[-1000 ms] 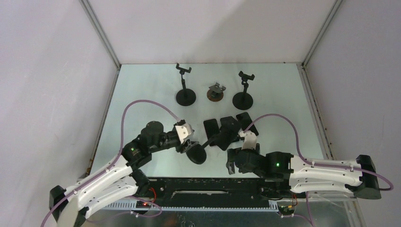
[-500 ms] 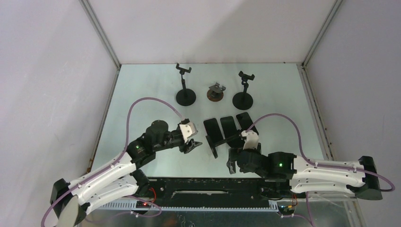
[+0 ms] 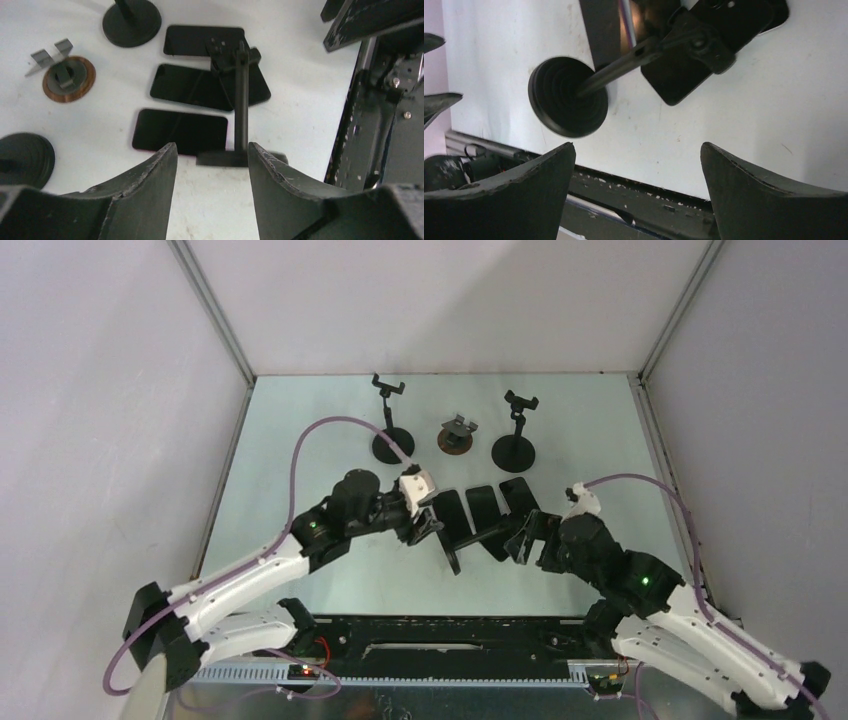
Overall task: Remove the phone from the phone stand
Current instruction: Adjust the phone stand with the phone at the center of the board.
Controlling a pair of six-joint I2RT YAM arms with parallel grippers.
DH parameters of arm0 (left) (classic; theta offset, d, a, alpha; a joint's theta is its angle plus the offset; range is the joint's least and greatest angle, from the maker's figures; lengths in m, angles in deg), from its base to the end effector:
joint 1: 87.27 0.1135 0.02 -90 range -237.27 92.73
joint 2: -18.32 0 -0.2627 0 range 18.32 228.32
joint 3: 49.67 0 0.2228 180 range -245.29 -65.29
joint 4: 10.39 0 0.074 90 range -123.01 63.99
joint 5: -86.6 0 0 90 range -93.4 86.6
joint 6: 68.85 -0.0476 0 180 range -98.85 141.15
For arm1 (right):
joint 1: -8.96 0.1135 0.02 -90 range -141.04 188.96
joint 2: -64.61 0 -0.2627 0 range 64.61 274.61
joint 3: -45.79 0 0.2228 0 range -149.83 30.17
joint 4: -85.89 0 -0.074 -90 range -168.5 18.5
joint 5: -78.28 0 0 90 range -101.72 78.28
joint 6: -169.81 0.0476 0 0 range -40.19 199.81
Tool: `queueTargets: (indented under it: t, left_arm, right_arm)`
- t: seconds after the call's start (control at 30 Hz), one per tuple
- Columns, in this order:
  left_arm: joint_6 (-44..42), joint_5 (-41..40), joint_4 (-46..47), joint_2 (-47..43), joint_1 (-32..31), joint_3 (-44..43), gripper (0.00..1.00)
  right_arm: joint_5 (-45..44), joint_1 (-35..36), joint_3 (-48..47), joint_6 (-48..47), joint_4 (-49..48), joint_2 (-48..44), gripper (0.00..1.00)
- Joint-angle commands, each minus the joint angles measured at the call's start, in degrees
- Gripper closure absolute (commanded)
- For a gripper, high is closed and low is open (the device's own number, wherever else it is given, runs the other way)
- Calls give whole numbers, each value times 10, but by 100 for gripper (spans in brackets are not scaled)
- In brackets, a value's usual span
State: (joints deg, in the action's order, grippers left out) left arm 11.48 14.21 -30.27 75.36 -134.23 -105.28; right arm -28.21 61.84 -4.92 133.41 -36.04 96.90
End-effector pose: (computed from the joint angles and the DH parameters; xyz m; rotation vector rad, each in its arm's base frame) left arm 0.1335 -0.1641 0.2850 1.1258 1.6468 -0.7245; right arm 0.0720 0.0727 0.2479 0.1721 2.3124 0.6705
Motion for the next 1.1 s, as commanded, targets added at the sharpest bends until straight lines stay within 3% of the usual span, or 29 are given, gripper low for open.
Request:
queueTargets:
  t: [0.0, 0.2, 0.4, 0.73, 1.07]
  left_arm:
    - [15, -3, 14, 61, -15, -78, 39]
    - [-30, 1, -76, 204, -60, -223, 38]
    - [-78, 37, -196, 363, -93, -387, 38]
    - [-94, 14, -312, 534, -114, -566, 38]
    - [-76, 0, -333, 611, -115, -611, 38]
  right_arm:
    - [166, -135, -52, -82, 0, 45, 3]
    - [295, -397, -90, -112, 25, 73, 2]
    - [394, -584, -100, -90, 61, -17, 3]
    - [378, -619, -153, -99, 150, -118, 3]
    - [323, -619, -213, -94, 172, -205, 4]
